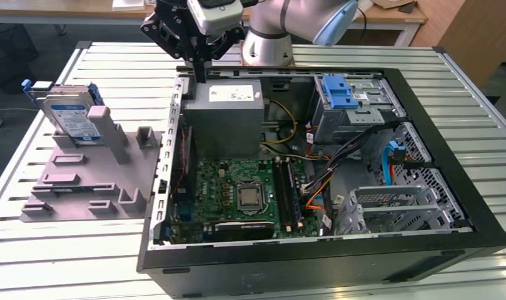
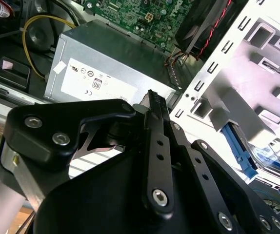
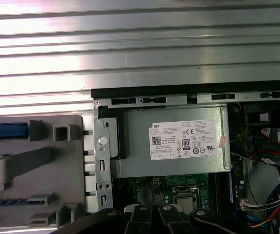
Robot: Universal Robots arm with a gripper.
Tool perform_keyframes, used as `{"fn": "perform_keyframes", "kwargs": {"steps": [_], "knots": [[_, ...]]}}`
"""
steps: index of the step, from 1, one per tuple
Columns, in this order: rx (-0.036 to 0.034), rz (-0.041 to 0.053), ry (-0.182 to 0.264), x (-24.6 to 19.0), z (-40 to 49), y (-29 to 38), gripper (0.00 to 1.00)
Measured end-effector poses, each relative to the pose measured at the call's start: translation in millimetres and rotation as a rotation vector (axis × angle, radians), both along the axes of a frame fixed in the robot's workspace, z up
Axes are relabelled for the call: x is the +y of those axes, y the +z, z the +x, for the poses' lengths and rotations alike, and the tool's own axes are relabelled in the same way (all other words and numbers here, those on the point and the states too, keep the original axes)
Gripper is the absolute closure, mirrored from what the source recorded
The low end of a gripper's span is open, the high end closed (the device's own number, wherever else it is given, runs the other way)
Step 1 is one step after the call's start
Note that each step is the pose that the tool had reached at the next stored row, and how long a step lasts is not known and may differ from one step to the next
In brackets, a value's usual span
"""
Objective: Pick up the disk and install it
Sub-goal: 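Reach for the disk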
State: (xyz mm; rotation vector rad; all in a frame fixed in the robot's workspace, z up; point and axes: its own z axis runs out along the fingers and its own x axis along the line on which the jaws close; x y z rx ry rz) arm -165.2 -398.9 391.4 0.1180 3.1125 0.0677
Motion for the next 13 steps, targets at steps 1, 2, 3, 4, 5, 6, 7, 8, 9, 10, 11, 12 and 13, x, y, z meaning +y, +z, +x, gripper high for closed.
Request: {"fn": "perform_keyframes", "kwargs": {"steps": [1, 2, 3, 4, 5, 6, 7, 8, 9, 10, 11, 12, 13], "knots": [[0.0, 0.0, 0.0, 0.0, -0.3, 0.0, 0.89], [0.0, 0.0, 0.0, 0.0, -0.5, 0.0, 0.89], [0.0, 0.0, 0.0, 0.0, -0.7, 0.0, 0.89], [0.0, 0.0, 0.0, 0.0, -0.9, -0.1, 0.89], [0.0, 0.0, 0.0, 0.0, -1.2, -0.1, 0.89], [0.0, 0.0, 0.0, 0.0, -1.4, -0.1, 0.89], [0.0, 0.0, 0.0, 0.0, -1.5, -0.1, 0.89], [0.0001, 0.0, 0.0, 0.0, -1.7, -0.1, 0.89], [0.0, 0.0, 0.0, 0.0, -2.0, -0.1, 0.89], [0.0, 0.0, 0.0, 0.0, -2.1, -0.2, 0.89], [0.0, 0.0, 0.0, 0.0, -2.6, -0.3, 0.89], [0.0, 0.0, 0.0, 0.0, -3.1, -0.3, 0.89], [0.0, 0.0, 0.0, 0.0, -3.2, -0.4, 0.89]]}}
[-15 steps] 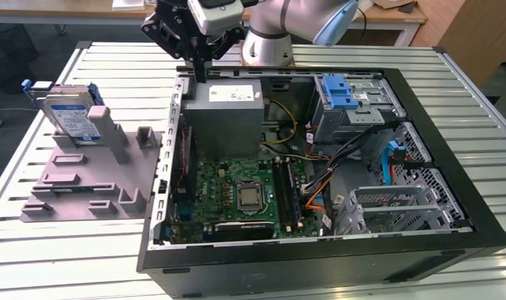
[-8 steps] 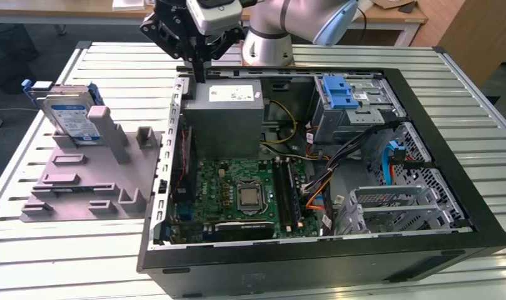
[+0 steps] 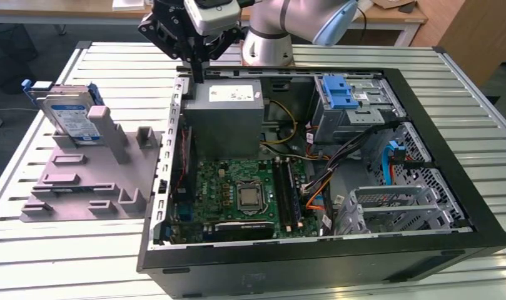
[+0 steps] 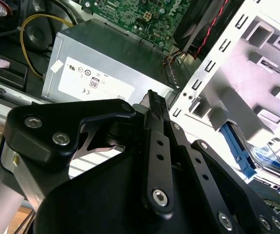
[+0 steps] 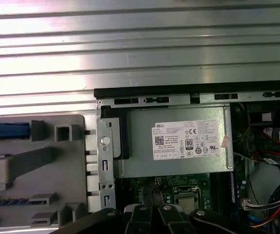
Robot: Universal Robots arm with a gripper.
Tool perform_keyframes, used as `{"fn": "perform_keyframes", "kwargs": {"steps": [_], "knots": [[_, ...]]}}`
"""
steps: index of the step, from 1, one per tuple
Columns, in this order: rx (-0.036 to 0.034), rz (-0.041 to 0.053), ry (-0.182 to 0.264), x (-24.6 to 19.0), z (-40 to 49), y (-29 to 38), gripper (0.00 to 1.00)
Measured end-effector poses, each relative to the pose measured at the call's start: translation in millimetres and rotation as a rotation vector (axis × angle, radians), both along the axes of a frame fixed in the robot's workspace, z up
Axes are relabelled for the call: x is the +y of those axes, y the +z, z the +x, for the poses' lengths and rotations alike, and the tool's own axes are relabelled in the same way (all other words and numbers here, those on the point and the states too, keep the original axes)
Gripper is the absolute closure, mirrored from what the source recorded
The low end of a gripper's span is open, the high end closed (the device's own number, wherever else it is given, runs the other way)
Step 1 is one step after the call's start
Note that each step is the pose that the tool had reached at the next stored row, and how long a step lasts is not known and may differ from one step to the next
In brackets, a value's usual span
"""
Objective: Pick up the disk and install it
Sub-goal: 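Reach for the disk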
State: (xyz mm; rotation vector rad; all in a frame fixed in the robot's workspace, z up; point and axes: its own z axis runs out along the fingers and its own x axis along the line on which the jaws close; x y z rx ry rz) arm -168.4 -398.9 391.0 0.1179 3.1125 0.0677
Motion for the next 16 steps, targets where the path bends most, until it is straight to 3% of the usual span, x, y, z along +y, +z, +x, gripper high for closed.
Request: {"fn": "perform_keyframes", "kwargs": {"steps": [16], "knots": [[0.0, 0.0, 0.0, 0.0, -3.7, -0.5, 0.89]]}}
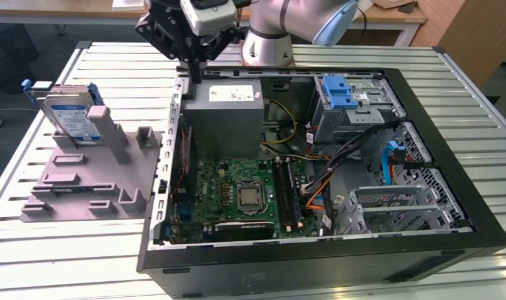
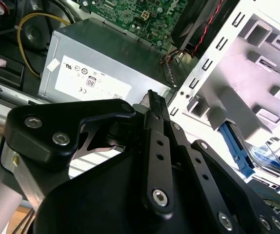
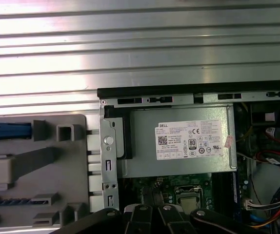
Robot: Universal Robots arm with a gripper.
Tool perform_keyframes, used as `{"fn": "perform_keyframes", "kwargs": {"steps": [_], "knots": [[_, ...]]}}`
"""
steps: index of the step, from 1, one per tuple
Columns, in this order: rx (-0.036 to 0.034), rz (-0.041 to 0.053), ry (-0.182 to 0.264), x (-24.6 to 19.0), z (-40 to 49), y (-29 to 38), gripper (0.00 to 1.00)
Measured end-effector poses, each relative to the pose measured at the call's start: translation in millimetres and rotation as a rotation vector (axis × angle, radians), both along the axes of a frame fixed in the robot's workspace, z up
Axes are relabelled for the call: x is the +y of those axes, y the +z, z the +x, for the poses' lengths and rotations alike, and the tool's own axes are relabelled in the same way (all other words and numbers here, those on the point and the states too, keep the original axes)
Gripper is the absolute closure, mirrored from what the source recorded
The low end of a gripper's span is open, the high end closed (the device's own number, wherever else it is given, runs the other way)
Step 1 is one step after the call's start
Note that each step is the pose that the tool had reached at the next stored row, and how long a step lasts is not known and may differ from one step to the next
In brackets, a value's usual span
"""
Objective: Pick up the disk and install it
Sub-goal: 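Reach for the disk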
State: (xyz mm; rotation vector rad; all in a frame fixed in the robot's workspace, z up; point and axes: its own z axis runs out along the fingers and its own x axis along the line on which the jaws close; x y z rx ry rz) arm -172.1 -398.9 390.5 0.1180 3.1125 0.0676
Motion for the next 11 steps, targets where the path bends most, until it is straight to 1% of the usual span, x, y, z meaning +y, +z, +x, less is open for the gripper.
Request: {"fn": "perform_keyframes", "kwargs": {"steps": [11], "knots": [[0.0, 0.0, 0.0, 0.0, -2.5, -0.5, 0.89]]}}
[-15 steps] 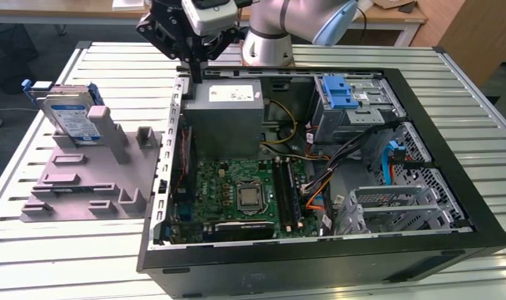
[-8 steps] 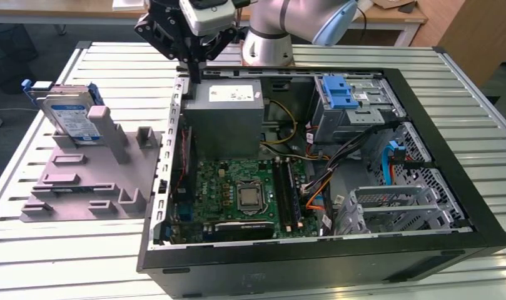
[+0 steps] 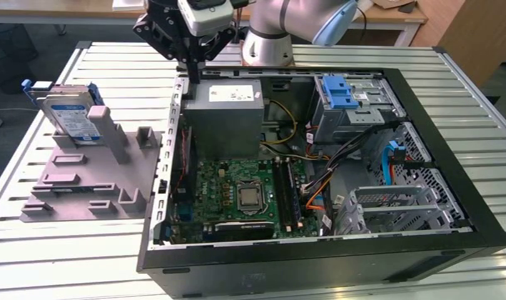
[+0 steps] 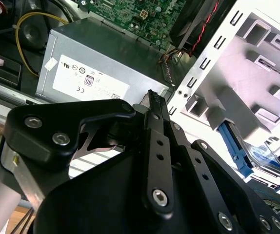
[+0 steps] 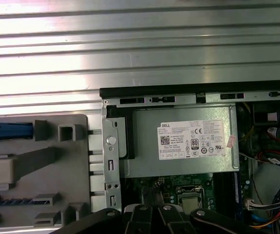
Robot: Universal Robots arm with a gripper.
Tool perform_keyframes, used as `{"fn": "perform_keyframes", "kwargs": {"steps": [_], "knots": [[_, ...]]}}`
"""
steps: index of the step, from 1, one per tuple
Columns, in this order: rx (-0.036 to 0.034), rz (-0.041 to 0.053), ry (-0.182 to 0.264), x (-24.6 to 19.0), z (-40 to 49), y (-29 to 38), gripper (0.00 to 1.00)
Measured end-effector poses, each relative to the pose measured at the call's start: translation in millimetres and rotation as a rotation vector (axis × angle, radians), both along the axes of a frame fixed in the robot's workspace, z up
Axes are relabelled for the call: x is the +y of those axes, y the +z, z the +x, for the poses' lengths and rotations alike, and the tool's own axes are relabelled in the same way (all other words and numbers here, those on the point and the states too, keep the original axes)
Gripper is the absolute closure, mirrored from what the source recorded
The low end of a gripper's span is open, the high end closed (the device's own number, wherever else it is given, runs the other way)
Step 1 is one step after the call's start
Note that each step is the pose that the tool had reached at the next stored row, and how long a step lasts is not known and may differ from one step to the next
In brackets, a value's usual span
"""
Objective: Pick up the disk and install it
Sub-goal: 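Reach for the disk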
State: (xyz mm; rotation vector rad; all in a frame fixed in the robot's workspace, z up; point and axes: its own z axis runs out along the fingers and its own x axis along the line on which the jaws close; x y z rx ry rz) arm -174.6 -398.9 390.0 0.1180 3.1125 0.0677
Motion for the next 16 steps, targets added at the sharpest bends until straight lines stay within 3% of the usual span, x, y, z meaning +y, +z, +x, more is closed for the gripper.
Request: {"fn": "perform_keyframes", "kwargs": {"steps": [16], "knots": [[0.0, 0.0, 0.0, 0.0, -3.1, -0.5, 0.89]]}}
